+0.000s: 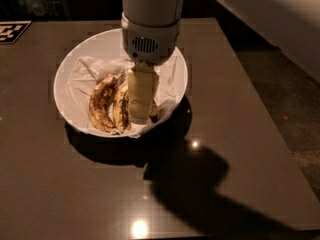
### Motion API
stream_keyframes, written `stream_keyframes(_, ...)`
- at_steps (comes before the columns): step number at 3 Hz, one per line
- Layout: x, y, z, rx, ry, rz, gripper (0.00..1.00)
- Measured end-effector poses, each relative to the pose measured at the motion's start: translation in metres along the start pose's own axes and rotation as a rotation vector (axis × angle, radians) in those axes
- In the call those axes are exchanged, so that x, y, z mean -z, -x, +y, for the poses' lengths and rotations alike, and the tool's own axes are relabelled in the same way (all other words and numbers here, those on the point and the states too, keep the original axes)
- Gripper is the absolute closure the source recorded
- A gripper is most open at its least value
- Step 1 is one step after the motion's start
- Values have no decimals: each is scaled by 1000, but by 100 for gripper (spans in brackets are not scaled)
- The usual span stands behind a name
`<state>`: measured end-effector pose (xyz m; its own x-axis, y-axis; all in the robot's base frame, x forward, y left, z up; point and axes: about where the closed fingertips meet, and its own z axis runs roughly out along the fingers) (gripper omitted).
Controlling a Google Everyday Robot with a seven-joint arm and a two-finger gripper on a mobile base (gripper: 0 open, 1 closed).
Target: Pick banana from white bowl
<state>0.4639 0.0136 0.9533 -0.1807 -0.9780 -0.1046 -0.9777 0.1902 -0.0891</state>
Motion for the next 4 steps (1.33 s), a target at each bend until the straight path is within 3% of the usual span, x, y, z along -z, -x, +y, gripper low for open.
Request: stream_keyframes(4, -42, 25, -29, -123, 147, -15, 19)
